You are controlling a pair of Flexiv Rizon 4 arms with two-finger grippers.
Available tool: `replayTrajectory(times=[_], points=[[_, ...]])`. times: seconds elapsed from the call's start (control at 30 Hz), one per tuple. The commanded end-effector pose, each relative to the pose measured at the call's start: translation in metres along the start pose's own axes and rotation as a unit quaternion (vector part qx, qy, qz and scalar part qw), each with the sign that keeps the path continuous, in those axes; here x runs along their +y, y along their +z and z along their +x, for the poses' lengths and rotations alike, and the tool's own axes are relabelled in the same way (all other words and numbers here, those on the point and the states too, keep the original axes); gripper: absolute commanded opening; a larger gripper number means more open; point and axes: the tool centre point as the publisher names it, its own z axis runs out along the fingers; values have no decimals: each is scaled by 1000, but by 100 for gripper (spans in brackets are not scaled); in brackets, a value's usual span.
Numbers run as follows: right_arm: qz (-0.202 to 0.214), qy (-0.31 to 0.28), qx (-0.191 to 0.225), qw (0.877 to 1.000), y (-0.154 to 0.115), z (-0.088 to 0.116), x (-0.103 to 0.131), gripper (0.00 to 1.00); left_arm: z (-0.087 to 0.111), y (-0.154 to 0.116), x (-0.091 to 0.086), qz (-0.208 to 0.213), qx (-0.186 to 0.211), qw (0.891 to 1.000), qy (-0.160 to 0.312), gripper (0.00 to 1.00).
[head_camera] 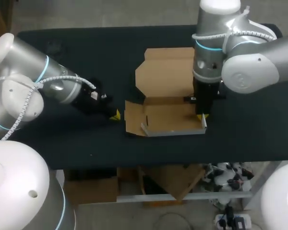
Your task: Assemble the packaging by folding the flat box into shape, placing the metal phone stand inside, and closing the box properly
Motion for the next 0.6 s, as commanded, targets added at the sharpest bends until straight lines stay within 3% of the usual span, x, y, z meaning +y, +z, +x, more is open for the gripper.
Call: replayTrajectory(times=[0.03,0.6], points=[[0,1,-1,1000,1,1,0,0,0,14,0,-1,14,1000,3,0],[0,1,-1,1000,1,1,0,0,27,29,11,-1,81,997,7,0]])
